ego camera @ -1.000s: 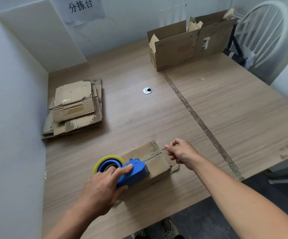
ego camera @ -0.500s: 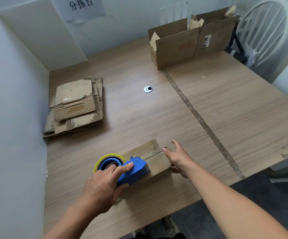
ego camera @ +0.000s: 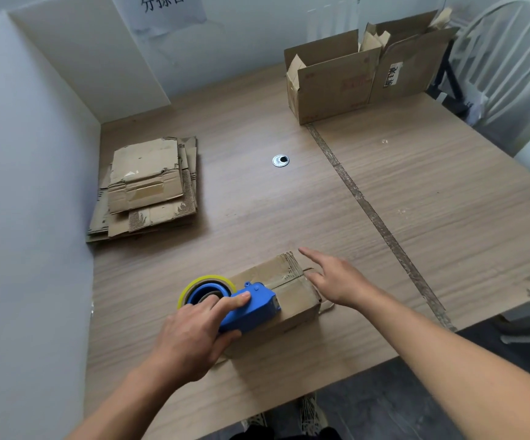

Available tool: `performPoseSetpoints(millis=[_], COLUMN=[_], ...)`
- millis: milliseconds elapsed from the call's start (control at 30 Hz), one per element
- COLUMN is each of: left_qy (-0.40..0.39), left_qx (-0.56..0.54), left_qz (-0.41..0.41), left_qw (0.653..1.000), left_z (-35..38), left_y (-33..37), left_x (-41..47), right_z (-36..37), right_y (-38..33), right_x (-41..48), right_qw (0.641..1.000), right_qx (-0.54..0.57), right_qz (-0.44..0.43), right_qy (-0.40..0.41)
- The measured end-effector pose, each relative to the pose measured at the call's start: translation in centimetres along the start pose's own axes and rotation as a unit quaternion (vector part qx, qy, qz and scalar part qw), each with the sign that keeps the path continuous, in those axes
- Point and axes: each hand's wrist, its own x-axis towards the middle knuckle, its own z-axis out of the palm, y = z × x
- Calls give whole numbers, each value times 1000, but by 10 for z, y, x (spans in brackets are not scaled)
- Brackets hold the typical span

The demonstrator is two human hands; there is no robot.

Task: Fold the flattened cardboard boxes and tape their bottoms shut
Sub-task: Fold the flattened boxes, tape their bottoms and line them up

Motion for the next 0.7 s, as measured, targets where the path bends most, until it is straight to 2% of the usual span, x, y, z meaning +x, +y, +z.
performPoseSetpoints(millis=[33, 100, 167, 267, 467, 633, 700], left_qy=[-1, -2, -10, -12, -23, -84, -128], left_qx=[-5, -19, -34, -55, -66, -79, -122], left_qz=[-5, -11, -13, -4, 17, 2, -23], left_qw=[1000, 1000, 999, 998, 997, 993, 984], left_z=[1, 3, 4, 5, -5, -43, -55], left_y=[-1, -1, -3, -6, -13, -43, -57], left_x=[-1, -2, -2, -1, 0, 0, -4], right_z=[-9, -20, -21, -17, -7, -10, -10], right_y=[-3, -12, -18, -28, -15, -19, -16], right_x=[-2, -7, -2, 17, 22, 24, 23], right_qw=[997, 977, 945, 913, 924, 912, 904], right_qx=[-3, -42, -151, -249, -144, -188, -220], right_qz=[-71, -184, -234, -253, -308, -309, -305], right_qy=[-8, -95, -171, -201, -174, -192, -204])
